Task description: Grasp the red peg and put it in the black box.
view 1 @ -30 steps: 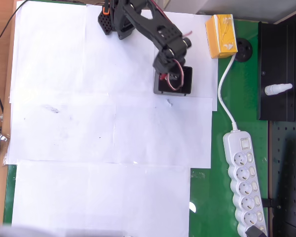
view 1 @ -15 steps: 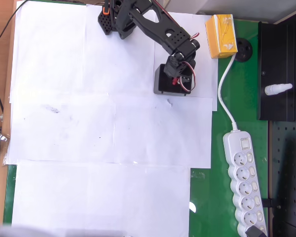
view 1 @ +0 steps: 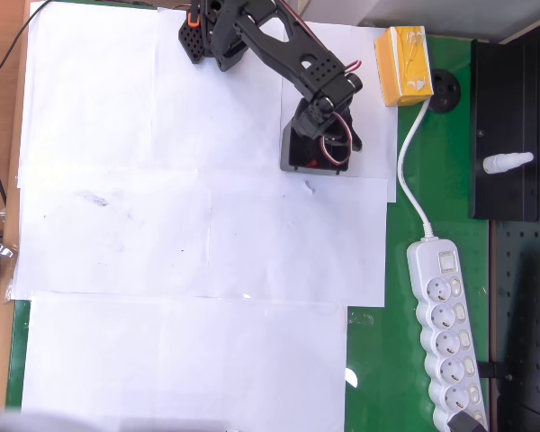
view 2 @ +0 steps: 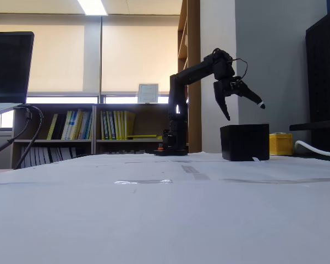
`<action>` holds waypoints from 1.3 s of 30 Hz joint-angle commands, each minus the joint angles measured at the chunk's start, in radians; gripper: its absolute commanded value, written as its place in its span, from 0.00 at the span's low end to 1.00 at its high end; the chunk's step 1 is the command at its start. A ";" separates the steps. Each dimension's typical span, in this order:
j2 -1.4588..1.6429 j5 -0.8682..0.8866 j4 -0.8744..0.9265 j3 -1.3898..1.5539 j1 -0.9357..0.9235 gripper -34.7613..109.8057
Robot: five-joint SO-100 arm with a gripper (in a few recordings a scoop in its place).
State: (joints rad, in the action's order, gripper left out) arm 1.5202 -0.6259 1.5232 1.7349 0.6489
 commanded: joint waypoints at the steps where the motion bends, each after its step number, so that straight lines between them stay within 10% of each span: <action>1: -0.184 -0.011 0.005 -0.006 -0.061 0.24; 7: -0.387 -0.377 0.173 -0.084 -0.218 0.24; 16: -0.942 -0.816 0.095 -0.939 -0.577 0.24; 39: -1.747 -0.985 -0.097 -1.753 -0.729 0.24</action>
State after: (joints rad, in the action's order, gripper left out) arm -0.1197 -1.6199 1.3652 0.0721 -0.0874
